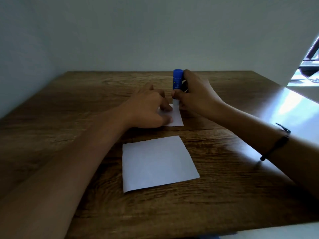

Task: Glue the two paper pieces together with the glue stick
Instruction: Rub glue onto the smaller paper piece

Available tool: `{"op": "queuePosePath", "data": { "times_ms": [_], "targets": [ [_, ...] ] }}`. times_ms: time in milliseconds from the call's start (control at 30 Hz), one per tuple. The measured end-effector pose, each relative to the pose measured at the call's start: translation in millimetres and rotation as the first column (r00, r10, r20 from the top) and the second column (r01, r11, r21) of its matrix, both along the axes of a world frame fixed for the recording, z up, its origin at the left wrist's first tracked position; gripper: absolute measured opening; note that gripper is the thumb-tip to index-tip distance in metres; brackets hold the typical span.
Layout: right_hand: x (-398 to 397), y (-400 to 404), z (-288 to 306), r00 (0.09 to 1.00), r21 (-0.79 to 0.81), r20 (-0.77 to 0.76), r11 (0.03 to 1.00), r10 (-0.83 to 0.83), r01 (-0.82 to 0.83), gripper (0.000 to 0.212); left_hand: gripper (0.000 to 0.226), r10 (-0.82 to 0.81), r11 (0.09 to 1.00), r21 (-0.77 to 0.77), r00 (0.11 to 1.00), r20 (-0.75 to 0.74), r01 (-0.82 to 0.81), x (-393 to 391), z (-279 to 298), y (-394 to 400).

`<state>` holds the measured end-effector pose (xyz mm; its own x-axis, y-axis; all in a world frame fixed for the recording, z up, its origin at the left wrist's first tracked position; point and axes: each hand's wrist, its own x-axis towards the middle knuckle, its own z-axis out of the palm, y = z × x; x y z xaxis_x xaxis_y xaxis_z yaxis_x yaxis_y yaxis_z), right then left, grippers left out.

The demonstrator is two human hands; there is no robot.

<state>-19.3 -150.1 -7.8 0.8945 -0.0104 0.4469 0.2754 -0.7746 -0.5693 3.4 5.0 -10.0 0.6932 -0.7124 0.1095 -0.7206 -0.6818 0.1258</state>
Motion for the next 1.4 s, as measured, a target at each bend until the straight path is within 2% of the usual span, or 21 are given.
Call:
{"op": "queuePosePath", "data": {
  "times_ms": [433,667,767,833,900,967,1033,1100,1133,1200,1267,1400],
  "targets": [
    [-40.9,1.1,0.0,0.997,0.003,-0.035,0.998,0.064,-0.063,0.021,0.042,0.033,0.998,-0.046,0.999,-0.028,-0.035,-1.6,-0.4,-0.2],
    [-59.3,-2.5,-0.1,0.995,-0.002,-0.048,0.996,0.092,-0.092,0.02,0.034,-0.035,0.996,-0.086,0.999,0.012,0.036,0.3,-4.1,1.4],
    [-62.6,-5.3,1.3,0.995,0.0,-0.045,0.996,0.086,-0.087,0.019,0.036,-0.024,0.996,-0.086,0.997,0.068,0.03,3.7,-8.2,1.2],
    [-61.0,-7.7,4.2,0.998,0.028,-0.018,0.997,0.066,-0.066,0.02,0.039,0.001,0.997,-0.082,0.988,0.156,0.012,5.2,-12.1,-0.4],
    [-55.9,-9.7,8.0,0.999,0.102,0.004,0.994,0.048,-0.049,0.02,0.048,0.06,0.996,-0.077,0.964,0.259,-0.042,6.1,-14.6,-2.8],
    [-49.0,-10.4,10.3,0.999,0.186,0.007,0.982,0.034,-0.035,0.02,0.05,0.101,0.991,-0.118,0.951,0.291,-0.069,5.7,-13.5,-4.3],
    [-42.1,-10.0,9.2,1.0,0.245,0.015,0.969,0.016,-0.019,0.019,0.034,0.041,0.985,-0.172,0.968,0.247,0.002,6.5,-10.0,-2.4],
    [-37.2,-9.9,5.5,1.0,0.293,0.026,0.956,-0.009,0.001,0.02,0.017,-0.085,0.988,-0.119,0.985,0.148,0.103,7.7,-5.0,2.8],
    [-35.5,-10.6,3.3,0.999,0.315,0.027,0.949,-0.019,0.009,0.02,0.023,-0.122,0.989,-0.073,0.989,0.086,0.129,8.5,-3.1,5.7],
    [-33.8,-12.9,-1.1,0.999,0.348,0.019,0.937,-0.027,0.019,0.019,0.032,-0.09,0.996,-0.025,0.996,-0.004,0.09,8.0,-0.5,9.7],
    [-32.7,-16.3,-3.5,1.0,0.372,0.013,0.928,-0.022,0.015,0.019,0.034,-0.043,0.999,0.004,0.999,0.023,0.043,8.3,-1.4,9.8],
    [-28.3,-20.6,-4.2,1.0,0.385,0.009,0.923,-0.026,0.02,0.02,0.054,0.044,0.997,0.06,0.986,0.161,-0.055,5.6,-7.2,3.2]
  ]
}}
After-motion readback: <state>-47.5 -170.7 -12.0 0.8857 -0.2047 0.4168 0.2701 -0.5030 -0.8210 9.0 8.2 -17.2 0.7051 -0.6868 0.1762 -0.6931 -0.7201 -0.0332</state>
